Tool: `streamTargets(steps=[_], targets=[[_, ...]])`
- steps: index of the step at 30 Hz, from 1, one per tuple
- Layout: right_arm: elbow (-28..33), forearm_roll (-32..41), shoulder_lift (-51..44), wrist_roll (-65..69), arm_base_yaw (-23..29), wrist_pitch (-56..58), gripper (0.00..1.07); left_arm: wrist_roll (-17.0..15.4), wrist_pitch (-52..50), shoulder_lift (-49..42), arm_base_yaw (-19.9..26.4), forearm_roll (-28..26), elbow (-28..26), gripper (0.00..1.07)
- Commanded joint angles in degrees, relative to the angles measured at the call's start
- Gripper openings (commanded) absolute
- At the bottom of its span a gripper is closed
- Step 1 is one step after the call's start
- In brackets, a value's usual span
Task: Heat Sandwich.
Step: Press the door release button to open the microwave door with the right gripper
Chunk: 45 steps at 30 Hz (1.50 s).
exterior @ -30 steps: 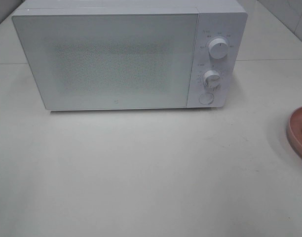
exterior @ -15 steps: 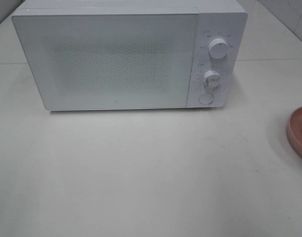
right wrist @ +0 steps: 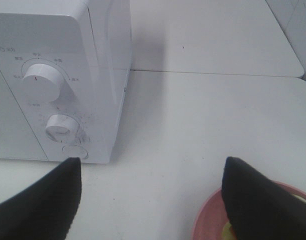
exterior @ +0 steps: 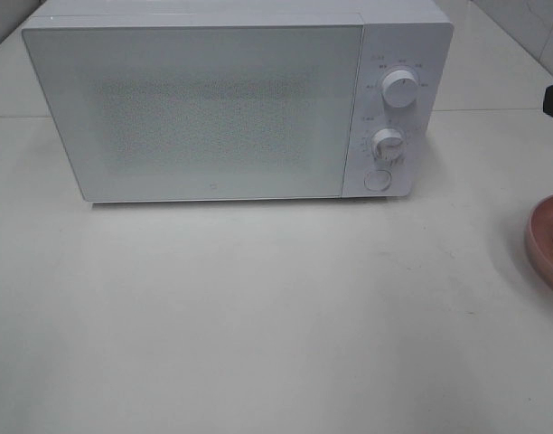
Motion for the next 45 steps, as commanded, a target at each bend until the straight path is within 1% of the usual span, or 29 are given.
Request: streamTargets(steps=[1, 3, 4, 5, 8, 9, 11, 13, 14, 16, 17, 18, 19, 21, 22, 23, 26, 27, 29, 31, 32, 33, 35, 36, 37, 39, 41, 42, 45], targets=[[-0.1, -0.1, 2.9, -0.2, 0.2, -6.1, 0.76, 0.1, -0.4, -1.7, 0.1, -0.4, 0.1, 1.01], [1.0, -0.1, 4.6, -0.2, 0.2, -10.4, 0.76, 0.1, -0.4, -1.7, 0.1, -0.4, 0.1, 1.01], [1.0, -0.1, 4.6, -0.2, 0.2, -10.4, 0.76, 0.1, -0.4, -1.7, 0.1, -0.4, 0.1, 1.01], [2.5, -0.1, 6.2, -0.2, 0.2, -15.6, 0.76, 0.1, -0.4, -1.7, 0.1, -0.4, 0.1, 1.01], [4.8, -0.1, 8.5, -0.2, 0.2, -21.8, 0.76, 0.1, -0.4, -1.7, 0.1, -0.4, 0.1, 1.01], [4.8, -0.1, 8.5, -0.2, 0.2, -21.8, 0.76, 0.1, -0.4, -1.7, 0.1, -0.4, 0.1, 1.01], [7.4, 0.2, 10.9, -0.6, 0.2, -28.4, 0.76, 0.1, -0.4, -1.7, 0.1, -0.4, 0.1, 1.01], [9.3, 1.7, 12.7, -1.9, 0.2, -33.4, 0.76, 0.1, -0.4, -1.7, 0.1, -0.4, 0.1, 1.01], [9.3, 1.7, 12.7, -1.9, 0.2, -33.4, 0.76, 0.1, -0.4, -1.7, 0.1, -0.4, 0.1, 1.01], [12.2, 5.4, 15.4, -4.2, 0.7, -40.2, 0.76, 0.1, -0.4, -1.7, 0.1, -0.4, 0.1, 1.01], [12.9, 7.3, 16.2, -5.3, 1.6, -42.1, 0.76, 0.1, -0.4, -1.7, 0.1, -0.4, 0.1, 1.01], [14.3, 10.5, 18.2, -8.0, 3.8, -45.8, 0.76, 0.1, -0.4, -1.7, 0.1, -0.4, 0.1, 1.01], [14.3, 10.5, 18.2, -8.0, 3.8, -45.8, 0.76, 0.1, -0.4, -1.7, 0.1, -0.4, 0.1, 1.01], [15.2, 14.0, 20.3, -10.6, 6.8, -49.4, 0.76, 0.1, -0.4, -1.7, 0.1, -0.4, 0.1, 1.01], [15.8, 17.8, 22.3, -12.3, 9.6, -52.4, 0.76, 0.1, -0.4, -1.7, 0.1, -0.4, 0.1, 1.01], [15.8, 17.8, 22.3, -12.3, 9.6, -52.4, 0.76, 0.1, -0.4, -1.7, 0.1, -0.4, 0.1, 1.01], [16.6, 23.3, 25.2, -13.9, 13.5, -57.0, 0.76, 0.1, -0.4, -1.7, 0.1, -0.4, 0.1, 1.01], [16.7, 26.6, 27.0, -14.4, 16.3, -59.0, 0.76, 0.1, -0.4, -1.7, 0.1, -0.4, 0.1, 1.01], [16.7, 27.7, 27.8, -14.6, 17.5, -59.8, 0.76, 0.1, -0.4, -1.7, 0.1, -0.4, 0.1, 1.01], [16.7, 30.0, 29.5, -14.6, 20.2, -61.9, 0.76, 0.1, -0.4, -1.7, 0.1, -0.4, 0.1, 1.01], [16.7, 31.7, 31.2, -14.6, 22.6, -63.8, 0.76, 0.1, -0.4, -1.7, 0.1, -0.4, 0.1, 1.01], [16.7, 31.7, 31.2, -14.6, 22.6, -63.8, 0.76, 0.1, -0.4, -1.7, 0.1, -0.4, 0.1, 1.01], [16.7, 33.6, 33.1, -14.6, 25.3, -65.8, 0.76, 0.1, -0.4, -1.7, 0.1, -0.4, 0.1, 1.01], [16.7, 35.6, 34.8, -14.6, 27.6, -67.3, 0.76, 0.1, -0.4, -1.7, 0.1, -0.4, 0.1, 1.01], [16.7, 35.6, 34.8, -14.6, 27.6, -67.3, 0.76, 0.1, -0.4, -1.7, 0.1, -0.4, 0.1, 1.01], [16.7, 37.8, 36.6, -14.6, 29.7, -68.4, 0.76, 0.1, -0.4, -1.7, 0.1, -0.4, 0.1, 1.01], [16.6, 41.3, 39.0, -14.6, 32.9, -70.0, 0.76, 0.1, -0.4, -1.7, 0.1, -0.4, 0.1, 1.01], [16.6, 41.3, 39.0, -14.6, 32.9, -70.0, 0.76, 0.1, -0.4, -1.7, 0.1, -0.4, 0.1, 1.01], [16.6, 43.4, 41.4, -14.6, 35.5, -72.1, 0.76, 0.1, -0.4, -1.7, 0.1, -0.4, 0.1, 1.01]])
